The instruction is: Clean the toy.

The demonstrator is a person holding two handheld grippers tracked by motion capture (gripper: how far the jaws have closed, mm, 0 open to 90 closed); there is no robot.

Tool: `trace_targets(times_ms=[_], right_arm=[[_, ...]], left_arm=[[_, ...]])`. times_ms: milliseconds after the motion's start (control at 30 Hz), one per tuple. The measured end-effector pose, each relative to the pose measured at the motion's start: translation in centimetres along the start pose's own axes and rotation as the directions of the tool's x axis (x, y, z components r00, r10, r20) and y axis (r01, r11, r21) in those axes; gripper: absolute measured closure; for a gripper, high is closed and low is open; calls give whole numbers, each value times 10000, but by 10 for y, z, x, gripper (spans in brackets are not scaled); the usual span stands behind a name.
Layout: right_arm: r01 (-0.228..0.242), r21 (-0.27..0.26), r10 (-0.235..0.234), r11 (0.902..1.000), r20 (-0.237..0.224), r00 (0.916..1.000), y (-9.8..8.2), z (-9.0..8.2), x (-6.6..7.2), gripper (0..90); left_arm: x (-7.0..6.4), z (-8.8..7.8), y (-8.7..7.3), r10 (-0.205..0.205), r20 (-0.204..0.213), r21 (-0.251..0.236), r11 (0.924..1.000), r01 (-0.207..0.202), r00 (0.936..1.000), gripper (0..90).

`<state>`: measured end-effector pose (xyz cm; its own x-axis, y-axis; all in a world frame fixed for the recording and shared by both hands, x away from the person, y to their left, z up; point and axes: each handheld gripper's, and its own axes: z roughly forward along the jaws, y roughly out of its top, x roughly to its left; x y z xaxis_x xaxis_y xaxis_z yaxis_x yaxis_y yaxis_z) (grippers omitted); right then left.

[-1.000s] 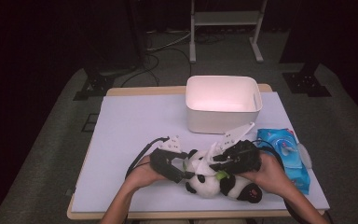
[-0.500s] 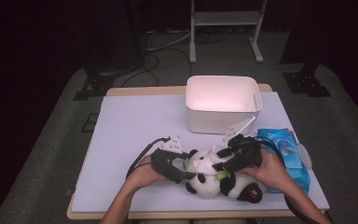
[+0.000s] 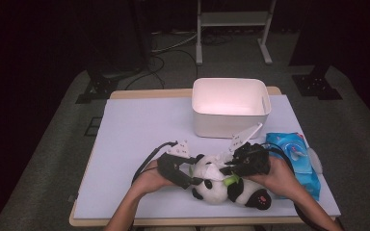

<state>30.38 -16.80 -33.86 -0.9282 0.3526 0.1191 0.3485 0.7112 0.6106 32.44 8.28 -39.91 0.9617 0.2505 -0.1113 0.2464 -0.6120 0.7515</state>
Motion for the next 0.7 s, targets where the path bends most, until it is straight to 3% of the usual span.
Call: trace_targets(times_ms=[167,367,700], right_arm=[[203,-118,-202,9997,83,9998,3,-5,6,822],[553,-103,-552,9984,91,9984,4,-5,16,823],[921,49,-920,9957,-140,9957,10,10,29,823]], left_arm=[[2,0,3,75,-39,48,10000,-75,10000,229],[8,2,4,-21,195,51,10000,20,9998,228],[10,3,6,-74,253,191,9998,69,9997,228]])
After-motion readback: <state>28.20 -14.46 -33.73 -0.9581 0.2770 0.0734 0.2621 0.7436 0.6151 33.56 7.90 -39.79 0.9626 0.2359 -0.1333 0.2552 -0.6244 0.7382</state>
